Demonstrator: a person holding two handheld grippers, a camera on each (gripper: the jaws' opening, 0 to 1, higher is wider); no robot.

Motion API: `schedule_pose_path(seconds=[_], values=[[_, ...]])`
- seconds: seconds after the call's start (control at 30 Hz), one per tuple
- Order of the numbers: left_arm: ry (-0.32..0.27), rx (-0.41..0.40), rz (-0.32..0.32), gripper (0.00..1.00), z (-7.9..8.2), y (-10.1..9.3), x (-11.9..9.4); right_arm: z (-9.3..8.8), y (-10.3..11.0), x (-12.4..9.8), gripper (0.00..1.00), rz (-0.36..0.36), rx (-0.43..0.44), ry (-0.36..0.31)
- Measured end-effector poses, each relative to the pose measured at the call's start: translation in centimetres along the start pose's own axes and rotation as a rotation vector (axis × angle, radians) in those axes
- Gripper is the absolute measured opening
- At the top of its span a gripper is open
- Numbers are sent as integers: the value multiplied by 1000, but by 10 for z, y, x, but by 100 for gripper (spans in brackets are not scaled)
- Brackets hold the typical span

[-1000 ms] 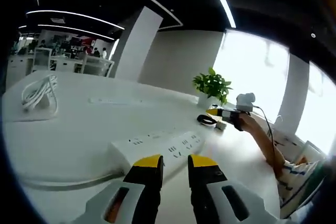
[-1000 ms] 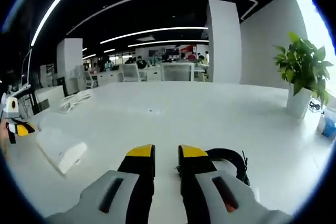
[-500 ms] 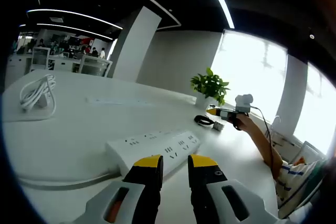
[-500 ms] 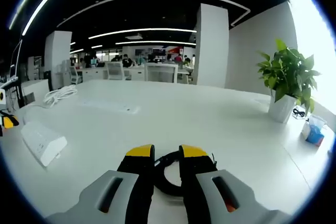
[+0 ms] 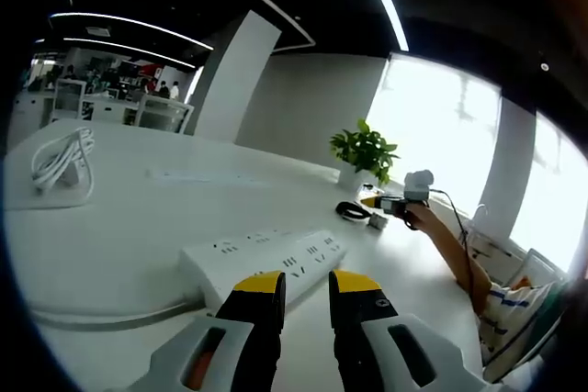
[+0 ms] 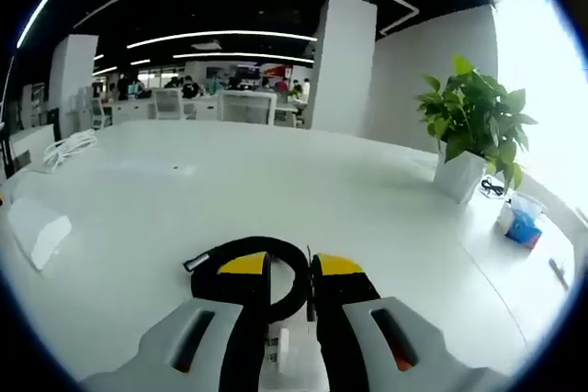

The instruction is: Straighten the power strip on the desk, plug the charger into it

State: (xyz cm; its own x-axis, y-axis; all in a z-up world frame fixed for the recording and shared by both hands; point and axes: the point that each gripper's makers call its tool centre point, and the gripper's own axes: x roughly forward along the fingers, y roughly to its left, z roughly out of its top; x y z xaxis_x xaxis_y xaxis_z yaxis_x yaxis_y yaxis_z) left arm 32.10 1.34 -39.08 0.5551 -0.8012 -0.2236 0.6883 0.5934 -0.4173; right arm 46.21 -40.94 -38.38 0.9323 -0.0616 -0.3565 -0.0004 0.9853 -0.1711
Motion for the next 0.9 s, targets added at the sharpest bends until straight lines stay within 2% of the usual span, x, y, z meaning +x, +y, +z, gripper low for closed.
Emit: schedule_pose_path(seconds=[0.1,0.4,0.6,0.83,0.9], values=[[-3,-2,-6,20,0,-2,0,-5,-3,2,17,19,40,18],[-5,0,-3,20,-2,-2,-1,-14,-7,10,16,39,55,65],[-5,-3,-2,20,9,10,-8,-14,-2,17,16,89,104,96],[-1,9,0,20,15,18,-12,-21,1,26,16,113,87,166],[0,12,-1,20,16,18,-13,-24,2,28,16,120,58,197]])
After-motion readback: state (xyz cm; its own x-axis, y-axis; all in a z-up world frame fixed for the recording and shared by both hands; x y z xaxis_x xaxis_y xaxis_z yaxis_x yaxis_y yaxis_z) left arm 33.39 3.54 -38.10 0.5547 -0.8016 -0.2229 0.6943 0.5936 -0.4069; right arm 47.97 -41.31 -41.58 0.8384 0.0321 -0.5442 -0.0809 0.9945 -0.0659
